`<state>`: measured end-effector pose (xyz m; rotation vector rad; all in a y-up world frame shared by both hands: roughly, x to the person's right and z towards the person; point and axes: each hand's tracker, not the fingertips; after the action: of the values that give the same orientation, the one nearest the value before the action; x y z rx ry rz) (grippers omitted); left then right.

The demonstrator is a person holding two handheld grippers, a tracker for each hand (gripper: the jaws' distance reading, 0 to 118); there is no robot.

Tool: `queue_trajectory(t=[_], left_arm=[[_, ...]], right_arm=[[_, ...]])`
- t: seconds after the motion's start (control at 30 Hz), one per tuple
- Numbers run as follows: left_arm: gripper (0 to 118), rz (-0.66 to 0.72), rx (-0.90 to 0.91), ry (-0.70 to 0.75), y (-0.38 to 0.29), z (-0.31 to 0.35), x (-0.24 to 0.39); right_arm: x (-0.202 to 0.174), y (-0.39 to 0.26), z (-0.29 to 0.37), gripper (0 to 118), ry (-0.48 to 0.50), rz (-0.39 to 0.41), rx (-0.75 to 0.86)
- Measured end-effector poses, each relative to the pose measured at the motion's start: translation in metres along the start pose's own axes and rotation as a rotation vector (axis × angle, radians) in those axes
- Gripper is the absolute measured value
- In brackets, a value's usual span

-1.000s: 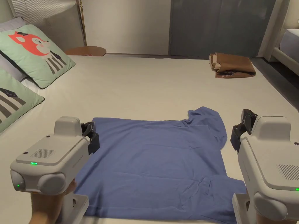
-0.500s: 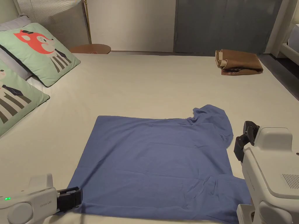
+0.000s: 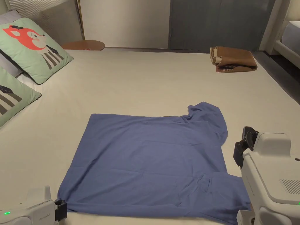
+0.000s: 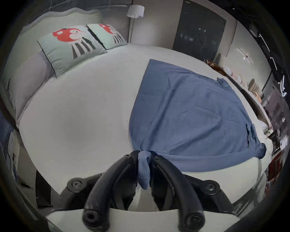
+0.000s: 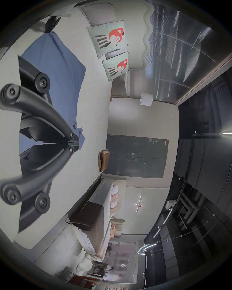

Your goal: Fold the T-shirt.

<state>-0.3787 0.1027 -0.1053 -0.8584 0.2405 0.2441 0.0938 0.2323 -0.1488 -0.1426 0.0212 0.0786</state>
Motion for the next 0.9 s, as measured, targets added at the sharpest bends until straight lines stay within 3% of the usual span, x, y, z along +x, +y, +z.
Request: queue_trajectory(t=[0.13,0.17,0.27,0.33,0.53,0.57,0.6,0.63,0.67,0.7,0.9], left_arm=[[7,-0.013,0.007,0.005,0.000,0.007,0.003],[7,-0.011,0.007,0.007,0.001,0.008,0.002],[7,0.008,0.013,0.001,0.000,0.010,0.001],[7,0.001,0.019,0.001,-0.001,0.014,0.002],[7,0.004,0.045,-0.002,0.004,0.025,0.004],[7,0.009,0.051,-0.007,0.004,0.027,0.003],[7,0.010,0.050,-0.009,0.006,0.028,0.004],[7,0.011,0.050,-0.010,0.006,0.028,0.003],[7,0.012,0.053,-0.010,0.006,0.028,0.003],[7,0.013,0.050,-0.010,0.006,0.028,0.003],[7,0.023,0.046,-0.014,0.010,0.027,0.003]], right_arm=[[0.013,-0.024,0.001,2,0.004,-0.025,-0.150],[0.016,-0.032,0.003,13,-0.002,-0.037,-0.201],[0.027,-0.068,0.001,88,-0.001,-0.068,-0.377],[0.032,-0.095,0.004,104,0.012,-0.108,-0.459],[0.035,-0.146,0.005,102,-0.010,-0.107,-0.599],[0.035,-0.152,0.004,96,-0.009,-0.117,-0.615],[0.036,-0.156,0.003,86,-0.001,-0.128,-0.624],[0.037,-0.157,0.003,68,0.010,-0.137,-0.623],[0.037,-0.159,0.004,25,0.018,-0.149,-0.619],[0.037,-0.159,0.003,9,0.023,-0.155,-0.621],[0.035,-0.141,0.011,8,0.026,-0.151,-0.553]])
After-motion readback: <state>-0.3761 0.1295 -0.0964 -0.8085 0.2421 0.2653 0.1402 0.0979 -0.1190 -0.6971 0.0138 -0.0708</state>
